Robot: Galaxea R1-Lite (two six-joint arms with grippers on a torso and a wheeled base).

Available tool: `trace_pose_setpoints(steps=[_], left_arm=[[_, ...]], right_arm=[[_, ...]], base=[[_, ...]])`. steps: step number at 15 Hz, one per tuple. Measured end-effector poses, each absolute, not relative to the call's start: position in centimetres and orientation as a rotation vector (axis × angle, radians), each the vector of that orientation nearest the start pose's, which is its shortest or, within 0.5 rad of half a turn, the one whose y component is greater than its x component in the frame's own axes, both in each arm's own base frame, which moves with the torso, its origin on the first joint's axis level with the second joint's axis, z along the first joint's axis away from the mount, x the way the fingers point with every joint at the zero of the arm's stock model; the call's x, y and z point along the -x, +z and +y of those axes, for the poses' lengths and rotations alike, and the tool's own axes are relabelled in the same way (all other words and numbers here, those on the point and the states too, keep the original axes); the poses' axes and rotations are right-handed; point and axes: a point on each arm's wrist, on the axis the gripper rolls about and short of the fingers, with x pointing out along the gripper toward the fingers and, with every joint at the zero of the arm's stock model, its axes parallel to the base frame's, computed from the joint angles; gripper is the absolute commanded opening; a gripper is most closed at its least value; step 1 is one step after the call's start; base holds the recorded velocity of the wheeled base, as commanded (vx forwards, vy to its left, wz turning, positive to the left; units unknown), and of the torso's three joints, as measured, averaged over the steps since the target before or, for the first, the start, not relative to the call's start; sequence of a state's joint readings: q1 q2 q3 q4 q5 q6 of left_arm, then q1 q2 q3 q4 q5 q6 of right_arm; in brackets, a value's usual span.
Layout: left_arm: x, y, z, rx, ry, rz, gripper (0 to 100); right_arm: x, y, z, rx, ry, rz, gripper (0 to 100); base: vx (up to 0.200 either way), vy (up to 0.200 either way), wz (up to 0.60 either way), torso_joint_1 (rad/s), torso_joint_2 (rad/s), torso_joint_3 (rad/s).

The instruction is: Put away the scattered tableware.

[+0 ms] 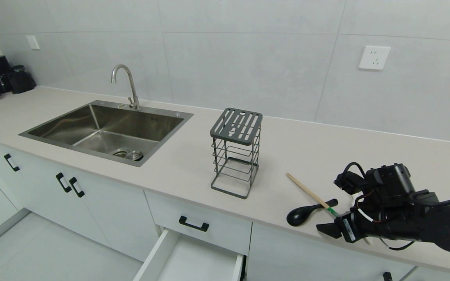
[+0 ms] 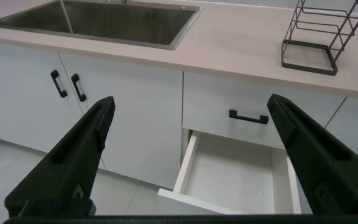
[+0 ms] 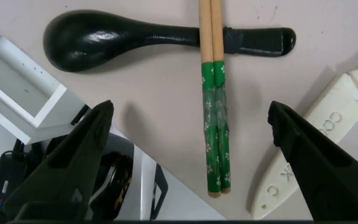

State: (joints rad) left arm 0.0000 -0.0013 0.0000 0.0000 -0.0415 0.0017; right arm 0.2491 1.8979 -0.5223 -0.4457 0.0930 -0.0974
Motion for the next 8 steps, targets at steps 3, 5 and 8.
trace_pose_setpoints(steps=[3, 5, 8], left_arm=[[2.3, 7.5, -0.1, -0.002, -0.041, -0.001, 100], [2.3, 7.5, -0.1, -0.002, -0.041, -0.001, 100], [2.3, 7.5, -0.1, -0.002, -0.041, -0.001, 100]], right_arm=[[-26.3, 4.2, 6.8, 0.161, 0.360, 0.920, 0], [-26.7, 4.3, 6.9, 0.158, 0.357, 0.911, 0], [-27.0, 4.3, 6.6, 0.162, 0.322, 0.910, 0]], base=[[0.000, 0.000, 0.00, 0.000, 0.00, 0.000], [0.000, 0.000, 0.00, 0.000, 0.00, 0.000], [0.000, 0.000, 0.00, 0.000, 0.00, 0.000]])
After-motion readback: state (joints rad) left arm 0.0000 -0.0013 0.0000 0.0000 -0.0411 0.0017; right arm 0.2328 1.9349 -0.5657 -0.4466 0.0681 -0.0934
